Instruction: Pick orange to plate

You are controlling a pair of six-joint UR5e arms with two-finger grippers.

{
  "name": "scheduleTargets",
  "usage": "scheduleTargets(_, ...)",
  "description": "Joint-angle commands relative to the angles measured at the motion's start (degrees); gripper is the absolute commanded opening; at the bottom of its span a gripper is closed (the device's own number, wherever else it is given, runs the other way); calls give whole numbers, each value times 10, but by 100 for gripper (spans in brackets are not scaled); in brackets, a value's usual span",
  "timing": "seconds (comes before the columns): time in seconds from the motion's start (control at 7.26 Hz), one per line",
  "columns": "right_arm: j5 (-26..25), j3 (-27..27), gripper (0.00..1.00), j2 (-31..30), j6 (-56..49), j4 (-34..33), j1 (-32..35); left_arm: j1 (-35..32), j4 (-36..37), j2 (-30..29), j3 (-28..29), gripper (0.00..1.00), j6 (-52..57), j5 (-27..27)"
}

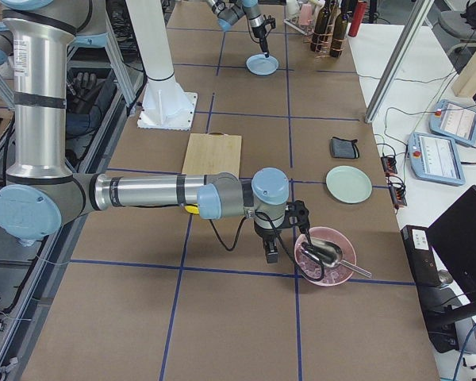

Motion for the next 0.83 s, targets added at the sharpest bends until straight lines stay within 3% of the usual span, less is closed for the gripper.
scheduleTargets(0.0,0,0,100,0,1,0,0,1,0,0,1,21,0,1)
scheduleTargets(0.55,0,-3,100,0,2,0,0,5,1,0,0,21,2,2)
scheduleTargets(0.69,0,-4,100,0,2,0,0,4,1,0,-13,0,0,1)
